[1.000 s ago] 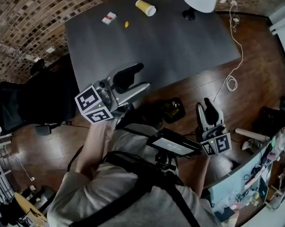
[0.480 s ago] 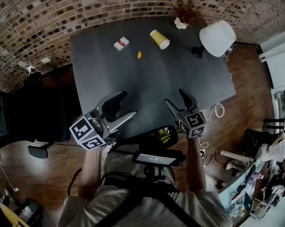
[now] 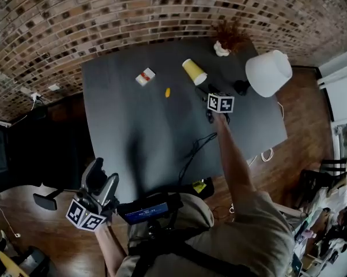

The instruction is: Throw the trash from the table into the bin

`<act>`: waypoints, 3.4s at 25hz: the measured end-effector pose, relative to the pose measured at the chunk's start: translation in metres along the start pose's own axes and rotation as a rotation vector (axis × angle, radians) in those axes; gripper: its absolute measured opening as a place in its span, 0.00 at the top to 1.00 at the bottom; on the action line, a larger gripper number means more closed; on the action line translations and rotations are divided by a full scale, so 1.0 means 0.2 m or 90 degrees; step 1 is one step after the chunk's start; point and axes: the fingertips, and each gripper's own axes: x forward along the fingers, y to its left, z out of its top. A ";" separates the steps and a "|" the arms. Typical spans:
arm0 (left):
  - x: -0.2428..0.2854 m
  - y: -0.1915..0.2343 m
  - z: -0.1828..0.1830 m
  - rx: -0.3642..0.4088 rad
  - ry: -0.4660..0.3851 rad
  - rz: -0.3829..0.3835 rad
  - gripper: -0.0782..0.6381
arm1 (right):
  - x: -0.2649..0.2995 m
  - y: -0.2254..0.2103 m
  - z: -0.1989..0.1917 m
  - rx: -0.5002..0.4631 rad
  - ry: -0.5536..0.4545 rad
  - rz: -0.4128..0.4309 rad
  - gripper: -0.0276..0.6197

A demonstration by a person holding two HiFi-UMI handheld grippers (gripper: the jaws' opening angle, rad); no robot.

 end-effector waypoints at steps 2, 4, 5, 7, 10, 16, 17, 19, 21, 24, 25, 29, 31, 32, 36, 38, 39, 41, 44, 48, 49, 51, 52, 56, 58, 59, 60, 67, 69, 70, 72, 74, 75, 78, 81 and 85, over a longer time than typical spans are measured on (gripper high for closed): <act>0.01 0.02 -0.01 -0.006 0.001 0.052 0.51 | 0.20 -0.10 -0.01 0.047 0.006 -0.009 0.49; 0.08 0.00 0.01 -0.001 0.014 0.080 0.51 | 0.34 -0.16 0.02 0.078 0.007 -0.005 0.54; 0.13 -0.01 0.03 0.002 0.018 0.088 0.51 | 0.38 -0.18 0.05 0.095 0.000 0.003 0.64; 0.23 -0.04 0.06 0.005 0.023 0.090 0.51 | 0.40 -0.15 0.11 0.124 -0.037 0.032 0.86; 0.35 -0.06 0.04 0.013 0.049 0.059 0.51 | 0.30 -0.04 0.16 0.131 -0.097 0.085 0.95; 0.52 -0.14 -0.14 0.013 0.131 -0.073 0.51 | -0.39 0.24 0.12 0.072 -0.194 0.141 0.95; 0.54 -0.17 -0.18 0.012 0.144 -0.105 0.51 | -0.55 0.28 0.09 0.061 -0.208 0.141 0.95; 0.55 -0.24 -0.25 -0.007 0.166 -0.180 0.51 | -0.90 0.37 -0.01 0.042 -0.231 0.115 0.95; 0.56 -0.33 -0.34 -0.028 0.192 -0.260 0.51 | -1.27 0.42 -0.19 0.028 -0.236 0.053 0.95; 0.49 -0.47 -0.51 -0.047 0.224 -0.339 0.51 | -1.75 0.49 -0.62 0.002 -0.195 -0.044 0.95; 0.47 -0.53 -0.56 -0.055 0.238 -0.361 0.51 | -1.89 0.51 -0.79 0.005 -0.175 -0.077 0.95; 0.40 -0.85 -0.67 -0.087 0.303 -0.493 0.51 | -2.37 0.63 -1.47 0.066 -0.067 -0.218 0.95; 0.35 -1.03 -0.70 -0.104 0.311 -0.542 0.51 | -2.48 0.66 -1.80 0.081 0.020 -0.252 0.95; 0.33 -1.12 -0.73 -0.109 0.318 -0.559 0.51 | -2.52 0.67 -1.95 0.088 0.062 -0.261 0.95; 0.29 -1.40 -0.93 -0.094 0.373 -0.604 0.49 | -2.57 0.67 -2.39 0.125 0.163 -0.258 0.95; 0.31 -1.53 -1.05 -0.089 0.396 -0.605 0.49 | -2.57 0.66 -2.52 0.123 0.204 -0.242 0.95; 0.32 -1.60 -1.10 -0.087 0.405 -0.603 0.49 | -2.57 0.65 -2.57 0.118 0.220 -0.233 0.95; 0.32 -1.74 -1.18 -0.081 0.414 -0.601 0.49 | -2.57 0.63 -2.67 0.106 0.241 -0.212 0.95; 0.29 -1.91 -1.29 -0.070 0.428 -0.600 0.49 | -2.52 0.58 -2.77 0.067 0.274 -0.180 0.95; 0.27 -2.02 -1.32 -0.071 0.429 -0.596 0.49 | -2.42 0.52 -2.80 -0.015 0.340 -0.139 0.95; 0.28 -2.03 -1.32 -0.074 0.424 -0.597 0.49 | -2.39 0.51 -2.80 -0.031 0.356 -0.132 0.95; 0.31 -2.03 -1.32 -0.076 0.421 -0.596 0.49 | -2.34 0.49 -2.80 -0.059 0.380 -0.119 0.95; 0.33 -2.03 -1.34 -0.076 0.424 -0.594 0.49 | -2.31 0.48 -2.80 -0.071 0.391 -0.114 0.95; 0.44 -2.00 -1.35 -0.092 0.423 -0.588 0.49 | -2.21 0.44 -2.77 -0.096 0.410 -0.117 0.89; 0.49 -1.99 -1.34 -0.104 0.414 -0.588 0.49 | -2.16 0.41 -2.75 -0.104 0.414 -0.133 0.89; 0.51 -1.98 -1.34 -0.111 0.412 -0.588 0.49 | -2.15 0.39 -2.74 -0.108 0.418 -0.142 0.89; 0.53 -1.98 -1.34 -0.116 0.413 -0.589 0.49 | -2.13 0.38 -2.73 -0.106 0.420 -0.147 0.89; 0.60 -1.95 -1.43 -0.133 0.444 -0.605 0.49 | -2.36 0.34 -2.43 0.027 0.227 -0.224 0.89; 0.60 -1.98 -1.45 -0.131 0.454 -0.623 0.49 | -2.54 0.34 -2.20 0.085 0.067 -0.254 0.89; 0.60 -2.00 -1.47 -0.131 0.459 -0.632 0.49 | -2.65 0.34 -2.09 0.114 -0.022 -0.265 0.89; 0.60 -2.05 -1.49 -0.131 0.467 -0.652 0.49 | -2.90 0.35 -1.89 0.167 -0.185 -0.286 0.94; 0.60 -2.11 -1.50 -0.127 0.470 -0.673 0.49 | -3.11 0.35 -1.76 0.201 -0.294 -0.312 0.94; 0.61 -2.14 -1.50 -0.123 0.471 -0.682 0.49 | -3.19 0.34 -1.72 0.208 -0.325 -0.327 0.94; 0.60 -2.20 -1.52 -0.102 0.473 -0.704 0.49 | -3.34 0.35 -1.62 0.198 -0.370 -0.358 0.94; 0.59 -2.25 -1.53 -0.081 0.469 -0.718 0.49 | -3.41 0.38 -1.56 0.170 -0.388 -0.362 0.94; 0.56 -2.29 -1.53 -0.067 0.467 -0.719 0.49 | -3.42 0.41 -1.55 0.162 -0.392 -0.355 0.94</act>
